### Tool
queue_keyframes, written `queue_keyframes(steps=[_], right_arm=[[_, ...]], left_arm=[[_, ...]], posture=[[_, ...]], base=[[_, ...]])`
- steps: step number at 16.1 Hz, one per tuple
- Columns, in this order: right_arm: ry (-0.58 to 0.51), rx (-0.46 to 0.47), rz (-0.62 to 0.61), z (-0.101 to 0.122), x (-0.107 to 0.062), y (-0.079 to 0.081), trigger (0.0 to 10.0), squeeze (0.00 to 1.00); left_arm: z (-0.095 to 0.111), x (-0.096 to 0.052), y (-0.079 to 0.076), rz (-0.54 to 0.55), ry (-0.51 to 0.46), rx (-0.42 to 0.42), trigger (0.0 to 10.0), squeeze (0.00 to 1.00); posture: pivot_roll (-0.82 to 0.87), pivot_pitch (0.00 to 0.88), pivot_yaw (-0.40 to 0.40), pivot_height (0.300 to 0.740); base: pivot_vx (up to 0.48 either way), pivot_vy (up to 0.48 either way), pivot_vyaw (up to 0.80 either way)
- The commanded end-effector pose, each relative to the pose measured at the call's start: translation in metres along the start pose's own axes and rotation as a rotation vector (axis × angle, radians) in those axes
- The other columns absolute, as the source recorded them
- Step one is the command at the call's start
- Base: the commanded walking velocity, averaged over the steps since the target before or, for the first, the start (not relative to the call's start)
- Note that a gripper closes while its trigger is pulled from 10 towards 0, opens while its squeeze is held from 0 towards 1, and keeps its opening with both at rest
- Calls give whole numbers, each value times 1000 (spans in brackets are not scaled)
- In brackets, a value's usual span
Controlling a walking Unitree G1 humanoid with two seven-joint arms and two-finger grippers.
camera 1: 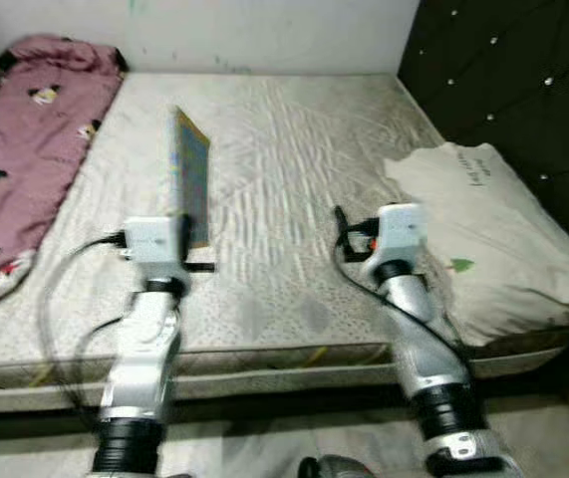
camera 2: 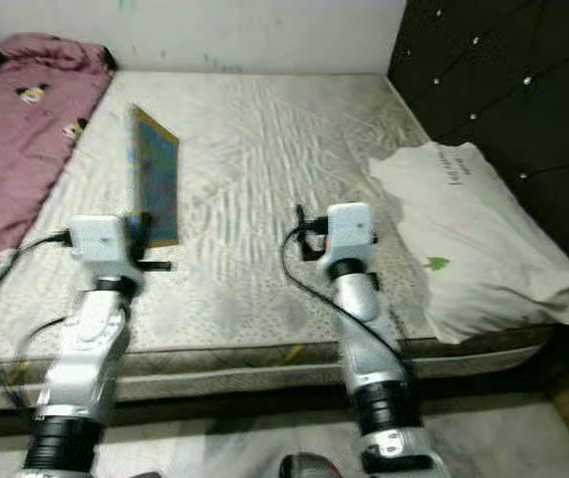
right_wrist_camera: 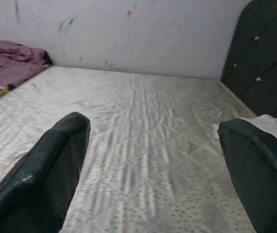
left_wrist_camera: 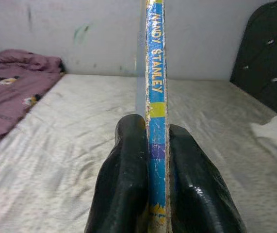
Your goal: Clean up the room
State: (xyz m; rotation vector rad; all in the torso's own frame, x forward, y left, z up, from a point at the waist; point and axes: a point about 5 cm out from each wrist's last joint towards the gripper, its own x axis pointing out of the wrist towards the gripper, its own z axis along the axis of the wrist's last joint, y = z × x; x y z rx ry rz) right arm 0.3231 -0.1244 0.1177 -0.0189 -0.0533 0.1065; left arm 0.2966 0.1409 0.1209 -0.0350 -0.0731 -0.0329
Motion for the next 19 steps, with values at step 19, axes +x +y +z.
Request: queue_keyframes(steps=[19], right_arm=[[1, -5, 17, -1, 0, 4, 10000, 0]], left_arm=[[20, 4, -1, -44, -118, -36, 10000, 0]], posture=[[60, 0, -17, 740]], base=[[26, -140, 0]])
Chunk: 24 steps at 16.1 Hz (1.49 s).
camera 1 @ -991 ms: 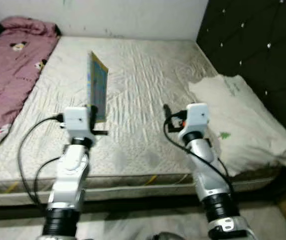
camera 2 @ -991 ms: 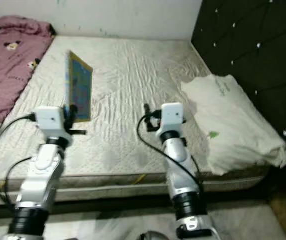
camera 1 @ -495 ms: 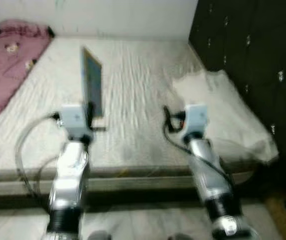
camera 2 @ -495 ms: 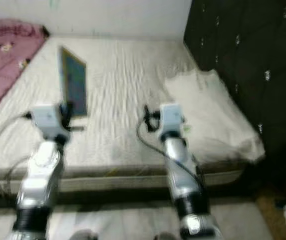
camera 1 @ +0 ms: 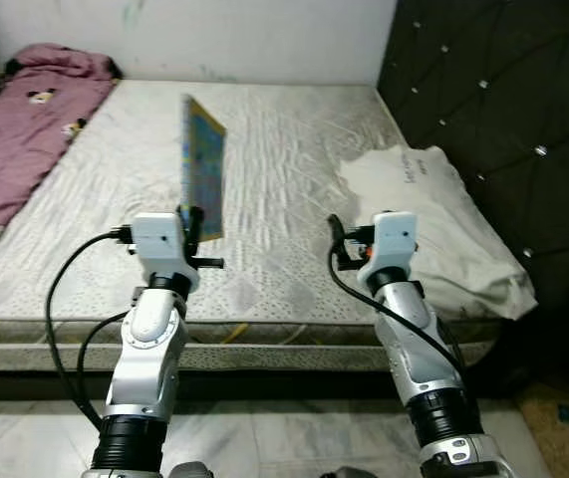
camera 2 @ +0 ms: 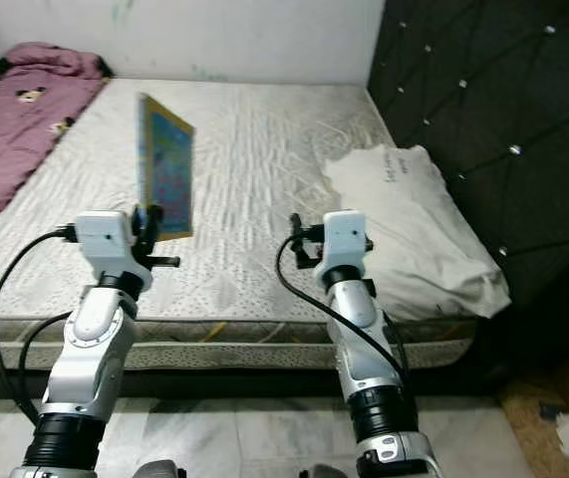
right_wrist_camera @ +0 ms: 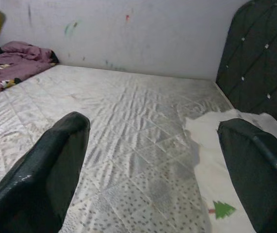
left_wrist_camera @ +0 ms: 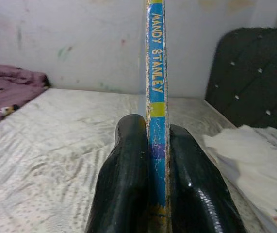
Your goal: Clean up the room
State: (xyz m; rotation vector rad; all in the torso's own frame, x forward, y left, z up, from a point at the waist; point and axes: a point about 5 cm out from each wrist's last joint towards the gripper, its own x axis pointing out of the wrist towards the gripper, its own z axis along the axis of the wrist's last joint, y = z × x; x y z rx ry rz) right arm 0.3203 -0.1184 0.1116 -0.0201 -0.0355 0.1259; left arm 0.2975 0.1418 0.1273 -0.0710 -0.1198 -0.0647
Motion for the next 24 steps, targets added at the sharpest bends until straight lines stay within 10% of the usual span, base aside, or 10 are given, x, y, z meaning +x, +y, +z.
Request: queue_keyframes(steps=[1, 24], right_arm=[[-17, -6, -2, 4, 2, -2, 10000, 0], [-19, -28, -4, 3, 3, -4, 10000, 0]], left_arm=[[13, 4, -2, -16, -71, -2, 10000, 0], [13, 4, -3, -22, -70, -14, 10000, 0]], posture=[[59, 0, -17, 740], [57, 0, -18, 740]], base=[[262, 0, 0], [291, 0, 0]])
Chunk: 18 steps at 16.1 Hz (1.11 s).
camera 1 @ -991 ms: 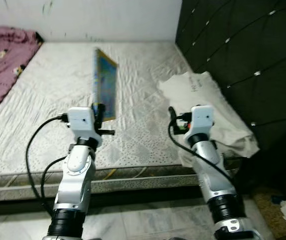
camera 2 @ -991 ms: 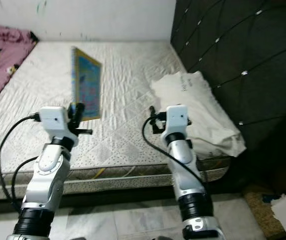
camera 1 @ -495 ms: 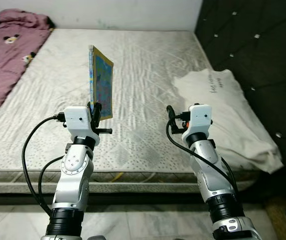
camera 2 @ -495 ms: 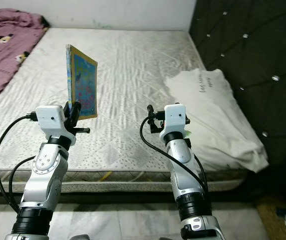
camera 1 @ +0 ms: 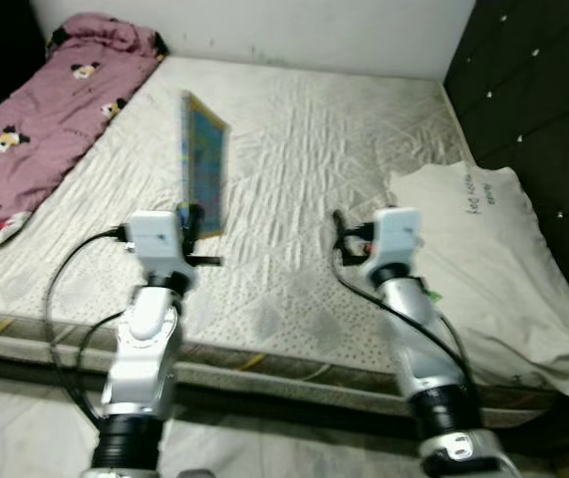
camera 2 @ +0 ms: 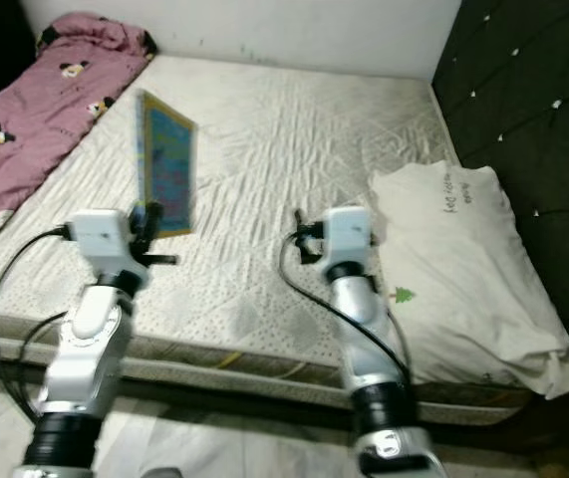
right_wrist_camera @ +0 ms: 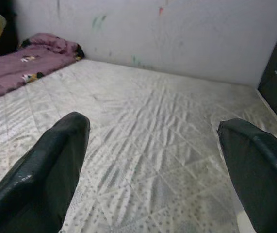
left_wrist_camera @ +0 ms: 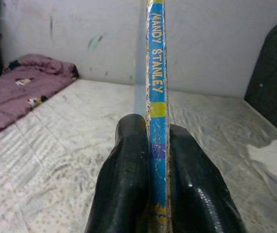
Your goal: Clean up the room
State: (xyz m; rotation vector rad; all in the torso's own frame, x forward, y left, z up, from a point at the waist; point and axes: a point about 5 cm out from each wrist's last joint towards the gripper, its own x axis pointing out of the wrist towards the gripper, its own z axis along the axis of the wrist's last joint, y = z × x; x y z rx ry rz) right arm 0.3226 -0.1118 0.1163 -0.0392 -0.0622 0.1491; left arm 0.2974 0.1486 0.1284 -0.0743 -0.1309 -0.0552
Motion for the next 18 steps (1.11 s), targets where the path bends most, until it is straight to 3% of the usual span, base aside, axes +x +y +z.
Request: queue_keyframes(steps=[1, 7, 8, 9, 15, 18], right_arm=[[7, -8, -28, -2, 0, -10, 10000, 0], [4, -15, -30, -2, 0, -11, 10000, 0], [-36, -88, 10, 2, 0, -8, 10000, 0], [-54, -106, 34, 4, -1, -3, 10000, 0], [-18, -51, -5, -1, 0, -10, 10000, 0], [-13, -59, -15, -2, -1, -13, 10000, 0]], left_arm=[[11, 5, -10, -32, -58, -12, 10000, 0], [11, 5, -10, -34, -56, -16, 10000, 0], [11, 5, -10, -36, -56, -15, 10000, 0], [10, 5, -11, -43, -55, -22, 10000, 0], [0, 5, -13, 30, 11, -5, 10000, 0], [-6, 1, -5, 45, 39, 1, 10000, 0]], posture=[[57, 0, -18, 740], [57, 0, -16, 740], [57, 0, -16, 740], [55, 0, -15, 740], [57, 0, -16, 740], [56, 0, -15, 740]], base=[[315, 0, 0], [316, 0, 0], [315, 0, 0], [345, 0, 0], [43, 0, 0], [0, 0, -800]])
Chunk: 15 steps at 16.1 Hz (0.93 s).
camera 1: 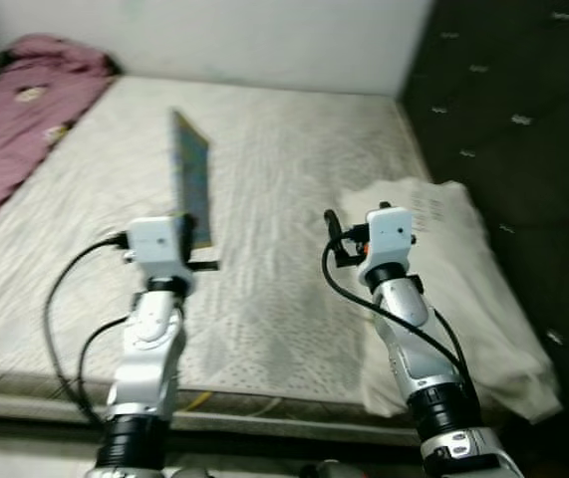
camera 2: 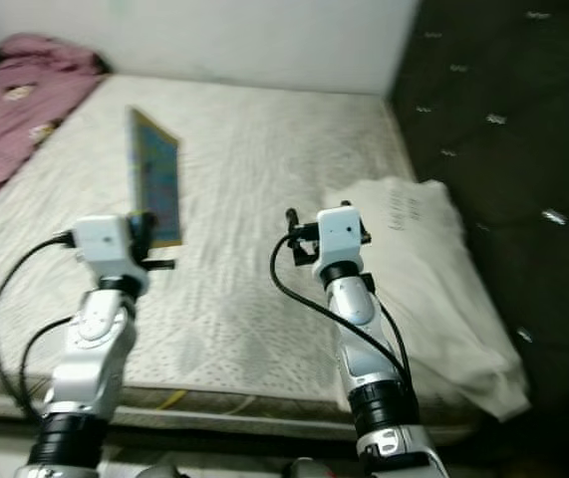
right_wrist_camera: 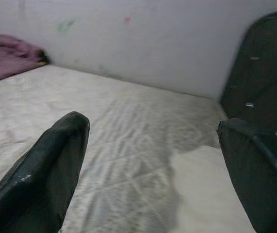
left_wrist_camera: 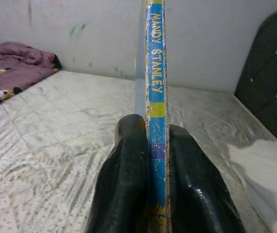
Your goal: Clean up the room
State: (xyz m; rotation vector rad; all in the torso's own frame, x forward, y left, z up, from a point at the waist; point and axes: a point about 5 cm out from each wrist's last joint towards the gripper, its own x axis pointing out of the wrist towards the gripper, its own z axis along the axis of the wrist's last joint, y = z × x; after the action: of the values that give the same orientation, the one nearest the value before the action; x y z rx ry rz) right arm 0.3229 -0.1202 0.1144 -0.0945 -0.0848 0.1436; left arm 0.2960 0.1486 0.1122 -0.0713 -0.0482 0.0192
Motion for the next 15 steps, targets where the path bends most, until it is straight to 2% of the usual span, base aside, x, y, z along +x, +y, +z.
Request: queue_keyframes(steps=[1, 4, 6, 8, 11, 13, 15], right_arm=[[6, -2, -11, -1, 0, -6, 10000, 0], [11, -3, -11, -2, -1, -6, 10000, 0], [17, -3, -12, -3, -3, -8, 10000, 0], [19, -5, -10, -3, -4, -8, 10000, 0], [43, 24, -24, -7, -7, -11, 10000, 0], [57, 54, -37, -10, -12, -12, 10000, 0], [55, 65, -42, -9, -16, -12, 10000, 0]], left_arm=[[9, 2, -4, -30, -38, 6, 10000, 0], [5, 0, 0, -21, -15, 18, 10000, 0], [2, -2, -3, -3, 5, 65, 10000, 0], [2, -4, -5, -16, 12, 27, 10000, 0], [4, -10, 2, -10, -9, -4, 10000, 0], [6, -13, 6, -14, -30, 3, 10000, 0], [10, -15, 13, 11, -54, 51, 10000, 0]], posture=[[58, 0, -16, 740], [59, 0, -17, 740], [59, 0, -17, 740], [54, 7, -12, 740], [53, 26, -9, 740], [56, 32, -10, 740], [57, 44, -15, 740]], base=[[0, 0, -800], [0, 0, -800], [0, 0, 0], [0, 0, 0], [0, 0, 0], [0, 0, 0], [0, 0, 0]])
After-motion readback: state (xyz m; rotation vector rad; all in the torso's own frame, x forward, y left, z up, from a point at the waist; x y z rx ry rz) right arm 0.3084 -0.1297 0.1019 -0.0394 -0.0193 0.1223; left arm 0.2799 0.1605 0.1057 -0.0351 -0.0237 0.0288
